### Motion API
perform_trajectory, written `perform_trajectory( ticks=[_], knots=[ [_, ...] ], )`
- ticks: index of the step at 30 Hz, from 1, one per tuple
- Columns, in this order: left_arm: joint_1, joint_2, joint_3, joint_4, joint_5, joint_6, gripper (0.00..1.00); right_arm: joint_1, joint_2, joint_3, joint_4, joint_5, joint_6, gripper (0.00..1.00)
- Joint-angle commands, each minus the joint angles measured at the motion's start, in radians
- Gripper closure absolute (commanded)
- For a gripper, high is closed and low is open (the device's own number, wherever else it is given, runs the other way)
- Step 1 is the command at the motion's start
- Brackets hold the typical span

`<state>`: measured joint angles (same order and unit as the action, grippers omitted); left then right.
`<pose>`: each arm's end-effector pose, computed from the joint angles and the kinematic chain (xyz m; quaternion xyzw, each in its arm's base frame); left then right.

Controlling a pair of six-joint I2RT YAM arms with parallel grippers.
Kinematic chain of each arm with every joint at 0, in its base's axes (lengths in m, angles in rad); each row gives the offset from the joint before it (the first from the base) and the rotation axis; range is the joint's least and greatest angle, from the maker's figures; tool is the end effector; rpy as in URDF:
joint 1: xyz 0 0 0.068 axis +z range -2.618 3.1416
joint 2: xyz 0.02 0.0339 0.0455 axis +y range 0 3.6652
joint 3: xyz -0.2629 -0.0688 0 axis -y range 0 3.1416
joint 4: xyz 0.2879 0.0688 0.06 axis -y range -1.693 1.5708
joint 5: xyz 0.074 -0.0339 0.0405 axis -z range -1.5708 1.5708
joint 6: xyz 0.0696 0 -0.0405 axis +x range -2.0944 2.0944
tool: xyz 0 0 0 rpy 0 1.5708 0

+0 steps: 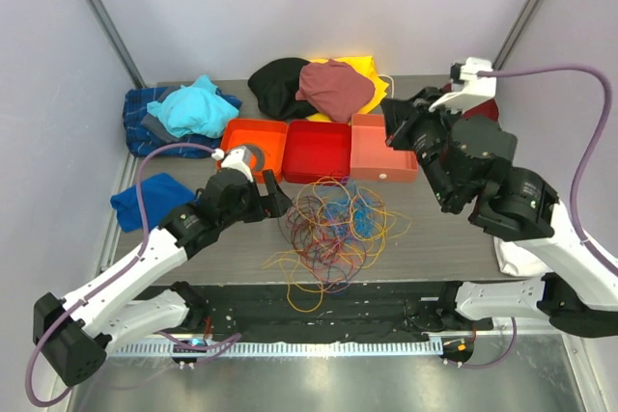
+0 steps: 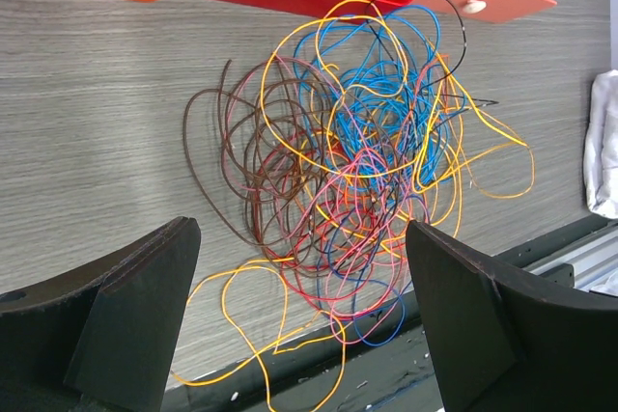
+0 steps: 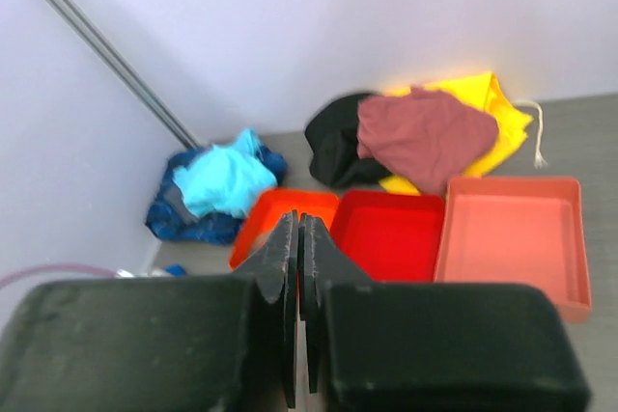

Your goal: Untangle the cables

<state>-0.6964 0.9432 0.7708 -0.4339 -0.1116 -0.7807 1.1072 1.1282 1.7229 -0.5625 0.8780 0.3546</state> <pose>0.2176 -0.1719 0.2544 -0.0631 0.8827 -0.2752 0.3757 0.1510 0.1824 0.5659 0.0526 0.6978 0.2139 0.6815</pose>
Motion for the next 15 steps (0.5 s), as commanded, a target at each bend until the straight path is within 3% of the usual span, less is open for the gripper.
perform_trajectory(
  ticks=[1,4,5,8,15],
  knots=[
    [-0.002,-0.037,0.009,0.047,-0.016,0.009,0.07,0.003,-0.016,-0.219,-0.051,0.003,0.081,0.86],
    [-0.002,-0.053,-0.021,0.046,-0.014,0.005,0.07,0.005,-0.056,-0.417,-0.095,-0.001,0.218,0.5],
    [-0.002,-0.057,-0.027,0.046,-0.013,0.001,0.07,0.005,-0.073,-0.463,-0.111,0.003,0.256,0.45],
    [-0.002,-0.055,-0.051,0.044,-0.002,-0.006,0.06,0.0,-0.103,-0.6,-0.14,0.015,0.349,0.37],
    [-0.002,-0.034,-0.085,0.06,0.036,-0.028,0.07,-0.047,-0.012,-0.771,-0.221,-0.007,0.457,0.33]
  ],
)
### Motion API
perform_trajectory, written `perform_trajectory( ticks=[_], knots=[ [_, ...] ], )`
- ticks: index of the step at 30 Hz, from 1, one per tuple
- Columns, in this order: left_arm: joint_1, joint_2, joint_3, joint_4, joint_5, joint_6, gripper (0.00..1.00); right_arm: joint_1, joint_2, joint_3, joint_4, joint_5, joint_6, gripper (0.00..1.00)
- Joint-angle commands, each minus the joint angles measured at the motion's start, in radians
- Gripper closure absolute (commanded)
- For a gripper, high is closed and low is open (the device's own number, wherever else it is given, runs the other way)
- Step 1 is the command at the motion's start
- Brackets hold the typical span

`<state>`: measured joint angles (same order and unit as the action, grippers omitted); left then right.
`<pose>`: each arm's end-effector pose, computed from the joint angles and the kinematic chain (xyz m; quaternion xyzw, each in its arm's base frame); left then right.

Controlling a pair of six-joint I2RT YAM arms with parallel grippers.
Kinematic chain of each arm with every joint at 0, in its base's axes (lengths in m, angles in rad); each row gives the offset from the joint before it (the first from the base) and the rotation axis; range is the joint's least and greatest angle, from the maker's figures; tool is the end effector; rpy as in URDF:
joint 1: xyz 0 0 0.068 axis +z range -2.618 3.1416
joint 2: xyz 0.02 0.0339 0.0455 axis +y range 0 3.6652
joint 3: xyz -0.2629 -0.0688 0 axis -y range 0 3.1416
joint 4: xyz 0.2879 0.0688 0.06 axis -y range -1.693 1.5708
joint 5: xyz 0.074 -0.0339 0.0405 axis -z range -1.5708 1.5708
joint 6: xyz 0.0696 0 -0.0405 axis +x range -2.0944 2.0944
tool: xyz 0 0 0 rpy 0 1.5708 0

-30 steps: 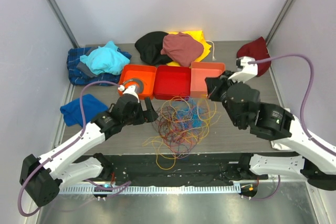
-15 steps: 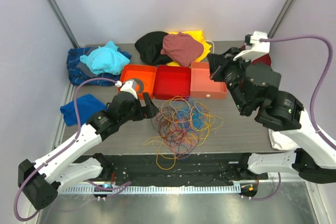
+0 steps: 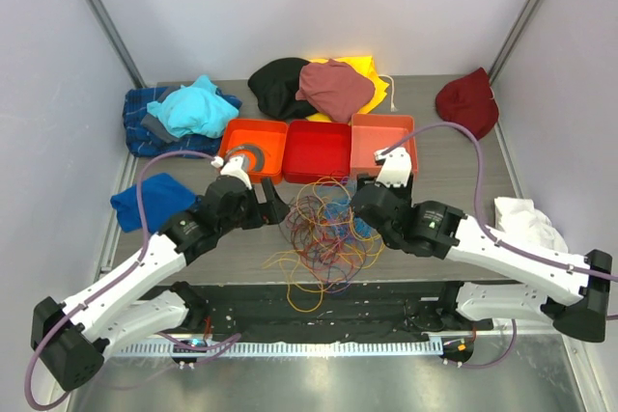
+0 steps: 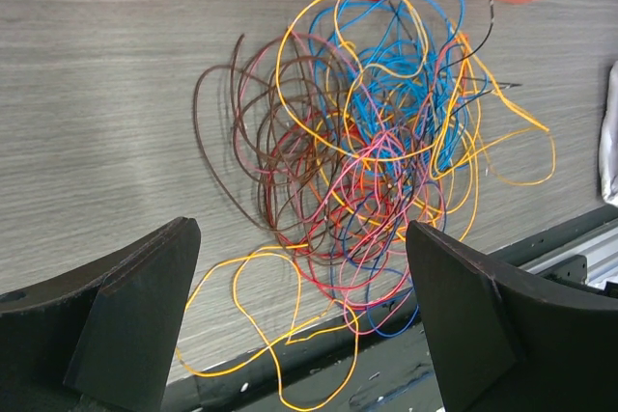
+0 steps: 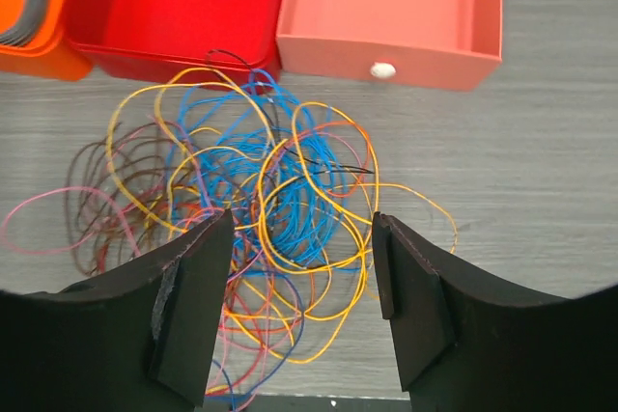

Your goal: Untangle the cables

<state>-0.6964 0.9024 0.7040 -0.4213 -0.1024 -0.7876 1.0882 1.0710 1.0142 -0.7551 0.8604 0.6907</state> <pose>0.2100 -0.1663 0.2387 -0.0639 0.8859 -0.2754 0.3678 0.1706 0.2120 0.3012 -0.0153 0.8581 0.0175 0.5129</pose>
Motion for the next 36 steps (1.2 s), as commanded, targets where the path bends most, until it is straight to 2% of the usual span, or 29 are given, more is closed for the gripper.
perform_trajectory(
  ticks=[1,8,13,23,30,36],
  knots=[
    [-0.002,0.007,-0.021,0.047,0.033,-0.027,0.07,-0.034,0.055,-0.084,-0.03,-0.001,0.159,0.33],
    [-0.002,-0.011,-0.051,0.049,0.036,-0.033,0.07,-0.126,0.078,-0.229,0.007,-0.047,0.224,0.34],
    [-0.002,0.01,-0.047,0.058,0.049,-0.035,0.07,-0.255,0.073,-0.279,0.089,-0.077,0.167,0.35],
    [-0.002,0.013,-0.04,0.049,0.044,-0.022,0.07,-0.336,0.214,-0.292,0.258,-0.165,0.07,0.41],
    [-0.002,0.027,-0.044,0.05,0.044,-0.024,0.07,-0.393,0.254,-0.318,0.333,-0.199,0.043,0.55],
    [-0.002,0.032,-0.04,0.052,0.038,-0.024,0.07,-0.41,0.228,-0.338,0.373,-0.169,0.035,0.77]
  ],
)
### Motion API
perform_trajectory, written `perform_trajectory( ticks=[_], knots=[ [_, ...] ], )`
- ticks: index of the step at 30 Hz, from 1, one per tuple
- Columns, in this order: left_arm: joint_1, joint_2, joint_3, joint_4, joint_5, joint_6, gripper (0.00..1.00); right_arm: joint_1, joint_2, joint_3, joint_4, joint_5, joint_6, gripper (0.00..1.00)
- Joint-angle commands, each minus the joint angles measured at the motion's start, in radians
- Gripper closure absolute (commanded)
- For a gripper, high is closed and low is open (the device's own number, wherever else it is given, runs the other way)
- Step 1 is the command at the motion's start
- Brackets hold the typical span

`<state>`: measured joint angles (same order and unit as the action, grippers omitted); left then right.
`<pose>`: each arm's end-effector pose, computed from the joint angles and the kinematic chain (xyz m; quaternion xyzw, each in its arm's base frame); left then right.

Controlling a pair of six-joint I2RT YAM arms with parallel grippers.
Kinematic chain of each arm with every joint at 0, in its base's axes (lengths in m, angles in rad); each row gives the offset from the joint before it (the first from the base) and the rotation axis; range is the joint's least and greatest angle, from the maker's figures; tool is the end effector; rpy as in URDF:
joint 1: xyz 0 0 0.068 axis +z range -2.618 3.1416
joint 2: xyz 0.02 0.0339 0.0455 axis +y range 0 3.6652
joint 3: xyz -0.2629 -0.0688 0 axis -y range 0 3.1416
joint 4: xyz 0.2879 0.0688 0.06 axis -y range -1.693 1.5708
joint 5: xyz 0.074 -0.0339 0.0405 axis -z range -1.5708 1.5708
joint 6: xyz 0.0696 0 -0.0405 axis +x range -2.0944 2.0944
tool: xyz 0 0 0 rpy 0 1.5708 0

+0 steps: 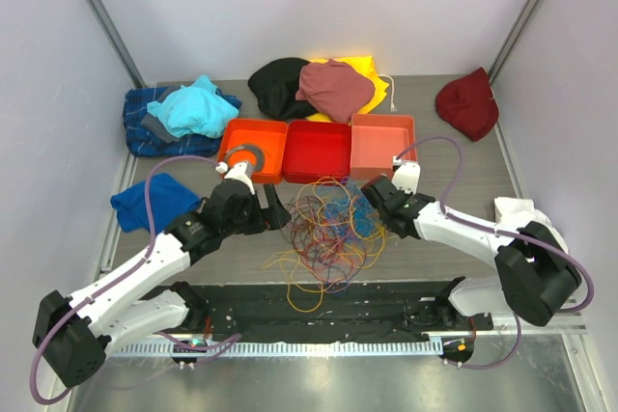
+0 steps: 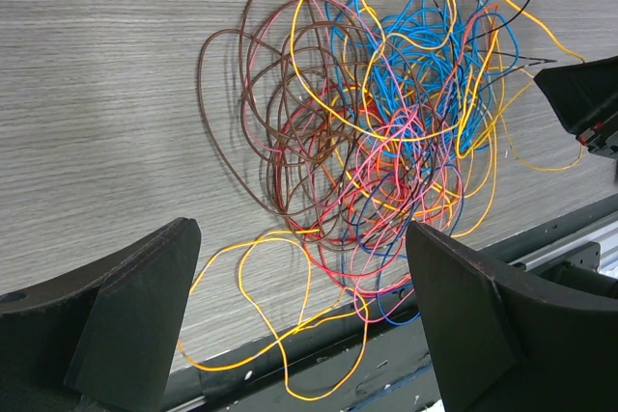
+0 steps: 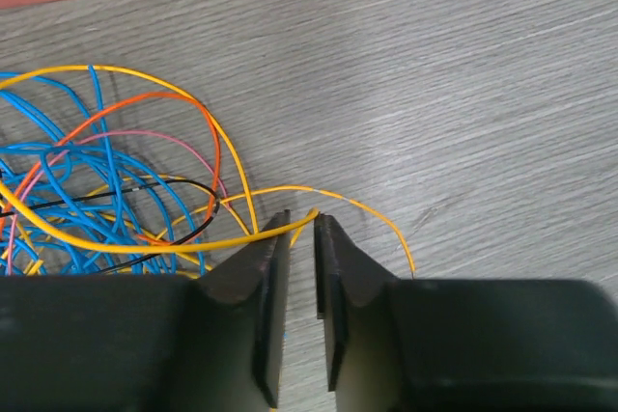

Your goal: Untangle the cables

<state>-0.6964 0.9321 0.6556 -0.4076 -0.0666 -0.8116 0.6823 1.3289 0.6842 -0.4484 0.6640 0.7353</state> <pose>0.2084 -0.1682 0.2130 -0.0662 0.9005 -0.2716 0.3331 0.2462 0.1448 0.1293 0.1014 0.9162 -0.0948 0.3759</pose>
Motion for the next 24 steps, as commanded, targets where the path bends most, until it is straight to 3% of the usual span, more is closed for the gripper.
perform_trajectory(
  ticks=[1,4,11,17,18,19,22,24],
  knots=[
    [-0.002,0.002,0.01,0.039,0.002,0.0,0.07,-0.004,-0.042,-0.009,0.065,0.034,-0.01,0.81],
    [-0.002,0.005,0.007,0.039,0.004,-0.001,0.07,-0.004,-0.115,-0.012,0.053,0.046,-0.013,0.99],
    [-0.002,-0.004,0.018,0.043,-0.004,-0.004,0.07,0.019,-0.373,0.108,-0.079,0.065,-0.045,0.99],
    [-0.002,0.004,0.045,0.059,-0.007,-0.004,0.07,0.028,-0.461,0.293,-0.157,0.049,-0.114,0.99],
    [-0.002,0.01,0.058,0.061,-0.006,-0.004,0.07,0.029,-0.453,0.302,-0.165,0.046,-0.122,0.97],
    [-0.002,0.016,0.064,0.064,-0.001,-0.004,0.07,0.028,-0.445,0.296,-0.171,0.033,-0.138,0.75],
    [-0.002,0.037,0.081,0.069,0.014,-0.011,0.07,0.029,-0.372,0.24,-0.199,-0.006,-0.116,0.44],
    [-0.003,0.04,0.075,0.072,0.017,-0.015,0.07,0.028,-0.318,0.204,-0.214,-0.033,-0.082,0.39]
  ],
)
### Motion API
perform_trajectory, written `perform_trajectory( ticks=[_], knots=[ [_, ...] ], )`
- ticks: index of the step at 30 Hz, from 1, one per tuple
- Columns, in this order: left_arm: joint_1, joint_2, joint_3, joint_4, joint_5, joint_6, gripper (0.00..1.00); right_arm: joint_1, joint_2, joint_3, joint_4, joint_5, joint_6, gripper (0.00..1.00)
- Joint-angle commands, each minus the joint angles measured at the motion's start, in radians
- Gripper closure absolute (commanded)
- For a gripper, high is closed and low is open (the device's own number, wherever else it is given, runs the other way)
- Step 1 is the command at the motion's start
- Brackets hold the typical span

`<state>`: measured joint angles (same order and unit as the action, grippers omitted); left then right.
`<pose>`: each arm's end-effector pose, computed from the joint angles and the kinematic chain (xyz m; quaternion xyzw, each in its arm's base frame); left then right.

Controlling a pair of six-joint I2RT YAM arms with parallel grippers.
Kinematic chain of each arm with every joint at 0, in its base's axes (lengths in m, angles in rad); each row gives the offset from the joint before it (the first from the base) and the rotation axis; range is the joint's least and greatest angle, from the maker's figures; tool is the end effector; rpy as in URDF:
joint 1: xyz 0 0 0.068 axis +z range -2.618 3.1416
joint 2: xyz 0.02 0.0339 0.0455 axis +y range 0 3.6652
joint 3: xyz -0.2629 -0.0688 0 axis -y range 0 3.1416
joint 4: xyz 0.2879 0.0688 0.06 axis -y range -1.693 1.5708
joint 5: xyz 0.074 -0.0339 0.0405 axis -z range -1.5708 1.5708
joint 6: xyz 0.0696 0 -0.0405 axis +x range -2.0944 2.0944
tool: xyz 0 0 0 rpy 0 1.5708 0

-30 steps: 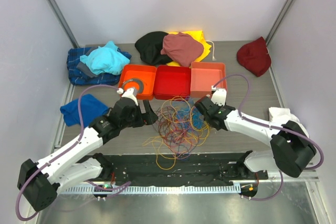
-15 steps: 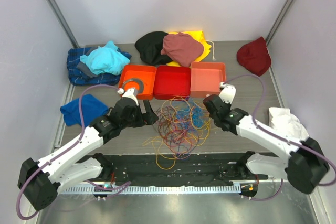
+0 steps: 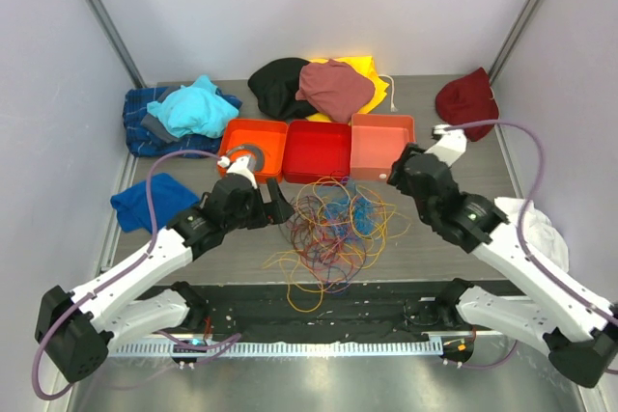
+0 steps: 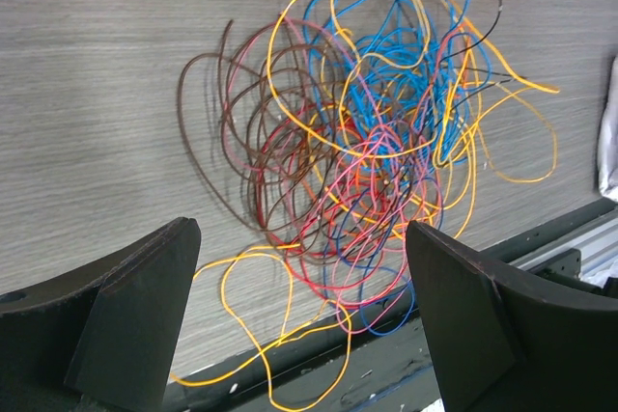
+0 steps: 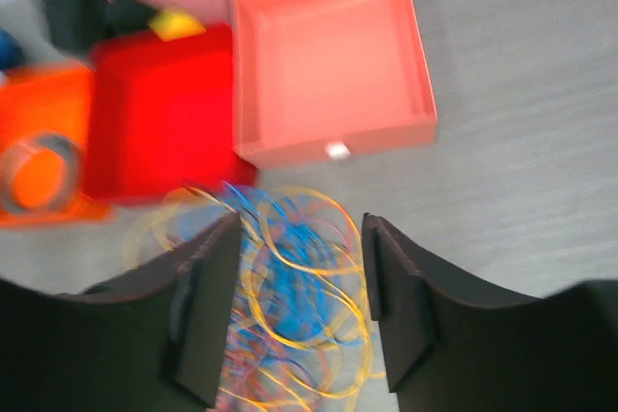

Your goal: Untangle the cables

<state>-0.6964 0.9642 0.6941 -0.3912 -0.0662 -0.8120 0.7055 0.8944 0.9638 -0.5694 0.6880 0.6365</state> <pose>0.2153 -0.1740 0.2224 -0.0664 0.8955 -0.2789 0.3403 0.2194 0.1288 0.3371 0.1440 0.8151 0.0715 0.5565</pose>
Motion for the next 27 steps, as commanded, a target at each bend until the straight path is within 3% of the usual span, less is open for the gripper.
perform_trajectory(
  ticks=[1,10,21,27],
  knots=[
    [-0.003,0.005,0.032,0.057,0.02,-0.018,0.07,0.005,0.123,-0.123,-0.081,-0.086,0.044,0.36],
    [-0.006,-0.009,-0.031,0.071,0.037,-0.029,0.07,0.005,0.176,-0.306,0.034,-0.101,0.124,0.35],
    [-0.006,0.024,-0.034,0.081,0.045,-0.026,0.07,0.002,0.357,-0.344,0.218,0.054,0.137,0.38],
    [-0.008,0.042,-0.03,0.084,0.046,-0.024,0.07,-0.001,0.359,-0.385,0.348,0.145,0.153,0.42]
  ],
)
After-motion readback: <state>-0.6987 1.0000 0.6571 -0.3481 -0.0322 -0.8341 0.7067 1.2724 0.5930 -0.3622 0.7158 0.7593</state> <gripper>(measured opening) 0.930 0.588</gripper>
